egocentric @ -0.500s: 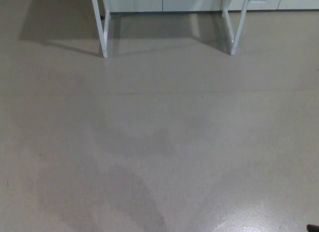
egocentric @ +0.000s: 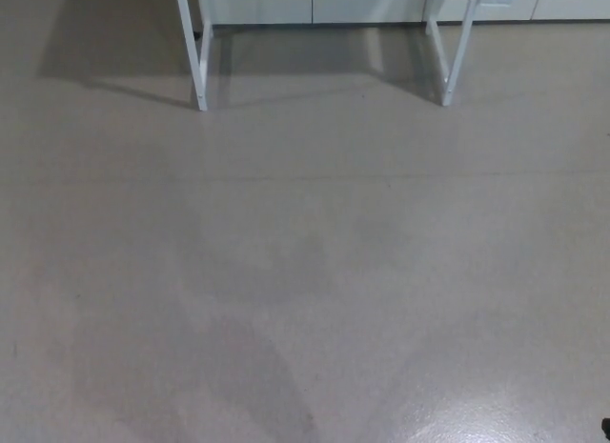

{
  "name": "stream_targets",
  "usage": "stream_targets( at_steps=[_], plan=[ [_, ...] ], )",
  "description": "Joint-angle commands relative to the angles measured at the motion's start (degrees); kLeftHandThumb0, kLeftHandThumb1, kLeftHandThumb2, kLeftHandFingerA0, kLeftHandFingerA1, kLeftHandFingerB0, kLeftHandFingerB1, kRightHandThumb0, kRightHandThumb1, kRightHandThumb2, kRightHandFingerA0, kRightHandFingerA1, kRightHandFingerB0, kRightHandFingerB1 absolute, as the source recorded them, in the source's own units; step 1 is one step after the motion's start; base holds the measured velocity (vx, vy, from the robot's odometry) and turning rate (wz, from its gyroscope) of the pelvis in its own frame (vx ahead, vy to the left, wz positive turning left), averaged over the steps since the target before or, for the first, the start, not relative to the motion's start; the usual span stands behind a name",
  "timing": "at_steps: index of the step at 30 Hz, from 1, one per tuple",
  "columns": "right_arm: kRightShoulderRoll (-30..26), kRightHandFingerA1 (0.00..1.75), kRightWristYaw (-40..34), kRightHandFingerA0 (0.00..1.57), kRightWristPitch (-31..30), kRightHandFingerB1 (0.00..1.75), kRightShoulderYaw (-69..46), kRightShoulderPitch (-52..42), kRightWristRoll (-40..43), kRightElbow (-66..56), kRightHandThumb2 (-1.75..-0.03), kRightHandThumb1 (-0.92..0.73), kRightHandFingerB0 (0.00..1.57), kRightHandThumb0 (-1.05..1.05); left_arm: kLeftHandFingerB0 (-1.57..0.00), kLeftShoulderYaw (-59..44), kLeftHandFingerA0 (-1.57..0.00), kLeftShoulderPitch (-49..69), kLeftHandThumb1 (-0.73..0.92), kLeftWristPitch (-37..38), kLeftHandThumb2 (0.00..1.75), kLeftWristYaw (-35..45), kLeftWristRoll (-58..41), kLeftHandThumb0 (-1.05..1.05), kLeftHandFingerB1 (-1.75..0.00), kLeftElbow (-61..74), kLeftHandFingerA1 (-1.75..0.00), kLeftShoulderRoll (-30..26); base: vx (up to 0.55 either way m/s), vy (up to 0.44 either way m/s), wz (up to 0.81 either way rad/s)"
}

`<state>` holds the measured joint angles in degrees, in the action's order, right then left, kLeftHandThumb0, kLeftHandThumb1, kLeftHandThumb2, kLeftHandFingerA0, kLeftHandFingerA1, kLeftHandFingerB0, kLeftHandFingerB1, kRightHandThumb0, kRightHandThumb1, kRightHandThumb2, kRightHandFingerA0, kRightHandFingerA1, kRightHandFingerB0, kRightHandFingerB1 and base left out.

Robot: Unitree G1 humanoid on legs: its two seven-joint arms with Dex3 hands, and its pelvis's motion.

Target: The robot walks towards a file tray kept in the middle of a desk and uses its right hand to grab a tray and pulls it out towards itself

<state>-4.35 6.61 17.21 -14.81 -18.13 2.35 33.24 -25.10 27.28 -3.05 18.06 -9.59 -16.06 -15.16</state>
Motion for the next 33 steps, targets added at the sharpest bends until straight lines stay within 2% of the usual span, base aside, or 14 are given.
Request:
stream_targets(
  at_steps=[1,2,10,12,15,16,17,21,22,23,24,28,29,33],
  plan=[
    [-0.4,0.86,0.2,0.54,4.4,0.65,0.0,0.2,1.1,1.7,-0.71,-0.49,0.33,-0.57,-0.13,-0.3,-0.21,0.6,0.57,2.9,0.99,1.6,-1.2,-0.11,-0.5,-0.2,-0.55,-1.1,0.0,0.0,0.0],
    [-0.5,0.83,-0.3,0.58,4.6,0.66,0.2,0.4,0.6,2.3,-0.92,-0.37,0.35,-0.6,-0.13,-0.4,-0.21,0.4,0.58,2.7,0.99,1.7,-1.3,-0.1,-0.49,-0.7,-0.55,-1.2,0.0,0.0,0.0],
    [-1.3,0.94,-0.6,0.57,5.6,0.67,1.6,1.3,-0.2,4.2,-0.73,-0.48,0.34,-0.59,-0.13,-0.5,-0.21,-0.6,0.59,3.6,1.01,2.7,-1.9,-0.11,-0.5,-3.2,-0.56,-1.9,-0.02,0.031,0.07],
    [-1.4,0.93,-0.8,0.57,5.9,0.67,1.8,1.6,-0.3,4.8,-0.73,-0.48,0.35,-0.59,-0.24,-0.4,-0.31,-0.3,0.81,3.1,0.63,2.3,-1.7,-0.12,-0.35,-2.4,-0.43,-1.9,0.0,0.0,0.0],
    [-1.5,0.89,-1.3,0.64,6.6,0.68,2.2,1.1,-0.6,5.2,-0.92,-0.38,0.36,-0.6,-0.13,-0.3,-0.22,0.3,0.58,4.0,1.0,2.5,-1.1,-0.12,-0.5,-2.6,-0.56,-2.2,0.05,0.147,-0.11],
    [-1.6,0.97,-1.7,0.63,6.7,0.67,2.5,0.8,-0.9,5.3,-0.73,-0.49,0.36,-0.6,-0.13,-0.2,-0.22,0.5,0.58,3.7,1.0,2.5,-0.9,-0.12,-0.5,-2.5,-0.56,-2.4,0.17,0.274,-0.37],
    [-1.5,0.96,-1.7,0.62,6.8,0.67,2.6,0.6,-0.8,5.4,-0.73,-0.48,0.35,-0.59,-0.24,-0.6,-0.31,0.5,0.81,2.9,0.63,2.3,-1.7,-0.13,-0.35,-2.3,-0.44,-2.0,0.21,0.372,-0.49],
    [-1.8,0.94,-1.5,0.64,6.7,0.65,2.9,1.0,-0.4,5.6,-0.73,-0.48,0.36,-0.58,-0.23,-0.7,-0.31,-0.5,0.82,3.6,0.63,3.2,-2.2,-0.11,-0.36,-3.7,-0.46,-2.2,0.22,0.065,-0.19],
    [-1.9,0.93,-1.6,0.64,6.9,0.65,2.9,1.0,-0.5,5.7,-0.71,-0.5,0.36,-0.59,-0.13,-0.8,-0.21,-0.5,0.6,3.5,1.02,3.4,-2.4,-0.1,-0.5,-3.8,-0.56,-2.1,0.23,0.182,0.0],
    [-1.8,0.88,-1.7,0.64,6.8,0.67,3.0,0.8,-0.5,5.4,-0.92,-0.38,0.35,-0.6,-0.24,-0.8,-0.31,-0.6,0.81,3.0,0.63,3.2,-2.6,-0.11,-0.36,-3.7,-0.45,-2.0,0.21,0.144,-0.04],
    [-1.8,0.88,-1.5,0.64,6.7,0.67,2.9,0.9,-0.3,5.4,-0.92,-0.38,0.36,-0.6,-0.13,-0.8,-0.21,-0.6,0.6,2.8,1.02,3.2,-2.7,-0.09,-0.5,-3.6,-0.56,-2.0,0.23,0.088,0.06],
    [-1.9,0.95,-1.6,0.63,6.7,0.68,3.2,1.2,-0.7,5.7,-0.73,-0.48,0.38,-0.57,-0.12,-0.5,-0.2,0.0,0.58,2.6,0.99,2.0,-2.2,-0.12,-0.49,-1.9,-0.55,-1.3,0.24,0.001,0.12],
    [-1.7,0.93,-1.6,0.62,6.6,0.65,3.3,1.4,-0.7,6.0,-0.73,-0.48,0.37,-0.55,-0.18,-1.0,-0.26,-0.6,0.79,0.1,0.66,1.7,-3.8,-0.17,-0.34,-0.5,-0.44,-0.8,0.29,-0.103,0.08],
    [-1.3,0.89,-1.5,0.64,7.9,0.69,3.6,1.5,-0.6,7.5,-0.93,-0.37,0.37,-0.59,-0.21,-1.9,-0.27,-4.3,0.81,-7.3,0.68,-5.2,-5.8,-0.21,-0.36,7.9,-0.43,3.2,0.28,-0.157,0.18]
  ],
)
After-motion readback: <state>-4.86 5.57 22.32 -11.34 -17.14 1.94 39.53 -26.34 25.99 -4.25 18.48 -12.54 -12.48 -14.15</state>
